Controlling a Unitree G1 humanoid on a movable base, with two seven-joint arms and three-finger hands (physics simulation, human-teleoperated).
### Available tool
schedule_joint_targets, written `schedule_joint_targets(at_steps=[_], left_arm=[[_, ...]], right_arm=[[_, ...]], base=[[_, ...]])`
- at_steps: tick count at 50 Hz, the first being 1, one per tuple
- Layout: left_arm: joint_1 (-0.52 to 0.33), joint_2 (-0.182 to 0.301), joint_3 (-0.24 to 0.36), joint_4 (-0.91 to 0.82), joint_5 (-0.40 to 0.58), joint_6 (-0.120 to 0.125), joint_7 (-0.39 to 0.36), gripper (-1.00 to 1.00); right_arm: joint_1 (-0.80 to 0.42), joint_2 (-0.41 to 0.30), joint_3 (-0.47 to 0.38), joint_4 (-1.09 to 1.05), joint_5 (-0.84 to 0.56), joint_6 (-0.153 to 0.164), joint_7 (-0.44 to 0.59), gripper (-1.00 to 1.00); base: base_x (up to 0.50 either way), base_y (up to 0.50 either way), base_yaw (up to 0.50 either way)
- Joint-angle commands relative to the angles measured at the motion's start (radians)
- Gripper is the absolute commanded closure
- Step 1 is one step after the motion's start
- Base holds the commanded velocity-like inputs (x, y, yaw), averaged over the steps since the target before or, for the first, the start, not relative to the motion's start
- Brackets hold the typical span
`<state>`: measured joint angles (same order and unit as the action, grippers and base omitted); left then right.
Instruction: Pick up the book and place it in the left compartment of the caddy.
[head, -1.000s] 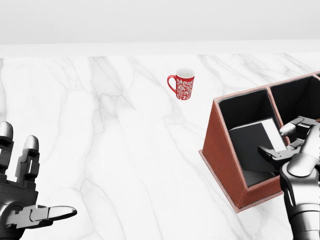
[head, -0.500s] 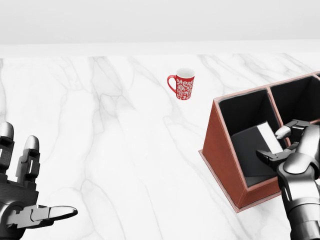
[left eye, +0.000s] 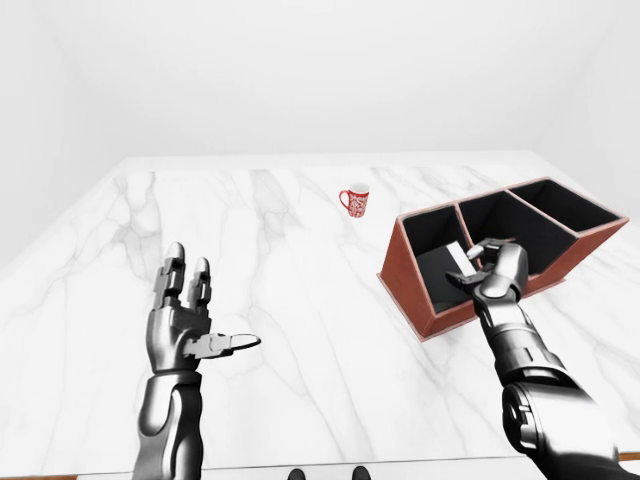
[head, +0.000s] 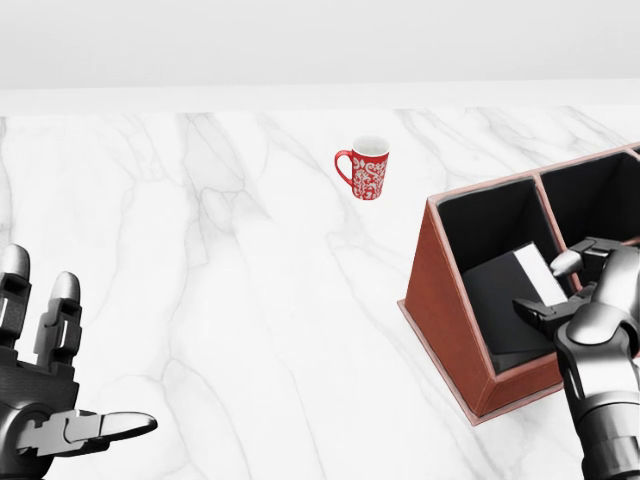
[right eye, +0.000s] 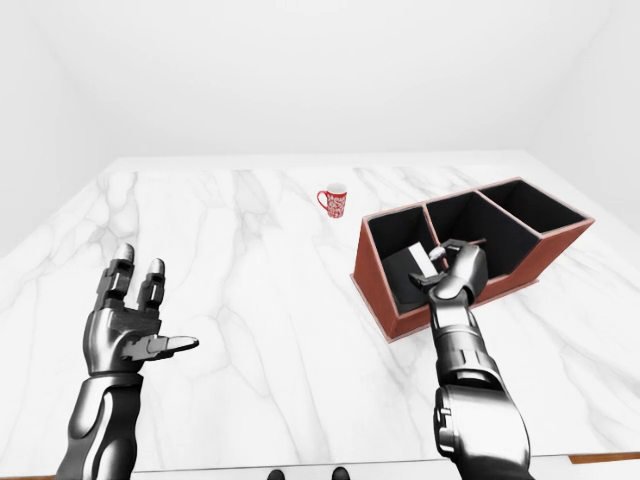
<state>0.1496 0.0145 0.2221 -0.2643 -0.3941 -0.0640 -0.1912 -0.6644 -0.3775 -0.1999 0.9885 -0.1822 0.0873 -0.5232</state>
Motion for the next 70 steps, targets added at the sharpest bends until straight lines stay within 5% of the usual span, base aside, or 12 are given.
schedule_joint_targets(at_steps=[1, 5, 7, 8, 11, 28, 31, 38, 45, 49, 62, 70], left_arm=[[-0.002, 0.001, -0.001, 0.004, 0.000, -0.003, 0.001, -1.00], [0.000, 0.001, -0.001, 0.000, -0.001, 0.001, 0.001, -1.00], [0.000, 0.001, -0.001, 0.000, -0.001, 0.001, 0.001, -1.00], [0.001, 0.001, 0.000, -0.002, -0.002, 0.002, 0.001, -1.00], [0.001, 0.001, 0.000, -0.004, -0.001, 0.004, 0.001, -1.00], [0.004, 0.000, 0.001, -0.009, -0.001, 0.007, 0.001, -1.00], [0.004, 0.000, 0.001, -0.011, -0.001, 0.009, 0.001, -1.00], [0.008, 0.001, -0.006, -0.016, 0.011, 0.020, 0.000, -1.00], [0.047, -0.002, 0.005, -0.123, 0.029, 0.088, 0.000, -1.00], [0.080, -0.001, 0.027, -0.224, 0.045, 0.151, -0.003, -1.00], [0.177, -0.063, 0.087, -0.522, 0.130, 0.151, -0.098, -1.00], [0.234, -0.122, 0.103, -0.664, 0.191, 0.151, -0.155, -1.00]], right_arm=[[-0.005, -0.004, -0.008, -0.063, -0.002, 0.000, 0.000, 0.98], [-0.003, -0.002, -0.010, -0.079, -0.006, 0.000, 0.000, 0.80], [-0.001, -0.003, -0.009, -0.083, -0.009, 0.000, 0.000, 0.42], [-0.001, -0.002, -0.008, -0.084, -0.010, 0.000, 0.000, 0.02], [0.000, 0.000, -0.008, -0.090, -0.013, 0.000, 0.000, -0.36], [0.024, 0.009, -0.012, -0.148, -0.020, 0.000, 0.000, -0.62], [0.072, 0.024, -0.012, -0.274, -0.021, 0.000, 0.000, -1.00], [0.207, 0.083, -0.042, -0.649, -0.053, 0.000, 0.000, -1.00], [0.364, 0.170, -0.057, -1.066, -0.083, 0.000, 0.000, -1.00], [0.454, 0.220, -0.046, -1.274, -0.062, 0.000, 0.000, -1.00], [0.706, 0.334, -0.029, -1.712, -0.012, 0.000, 0.344, -1.00], [0.904, 0.414, 0.042, -1.890, -0.032, 0.000, 0.466, -1.00]], base=[[0.00, 0.00, 0.00], [0.00, 0.00, 0.00], [0.00, 0.00, 0.00], [0.00, 0.00, 0.00], [0.00, 0.00, 0.00], [0.00, 0.00, 0.00], [0.00, 0.00, 0.00], [0.00, 0.00, 0.00], [0.00, 0.00, 0.00], [0.00, 0.00, 0.00], [0.00, 0.00, 0.00], [0.00, 0.00, 0.00]])
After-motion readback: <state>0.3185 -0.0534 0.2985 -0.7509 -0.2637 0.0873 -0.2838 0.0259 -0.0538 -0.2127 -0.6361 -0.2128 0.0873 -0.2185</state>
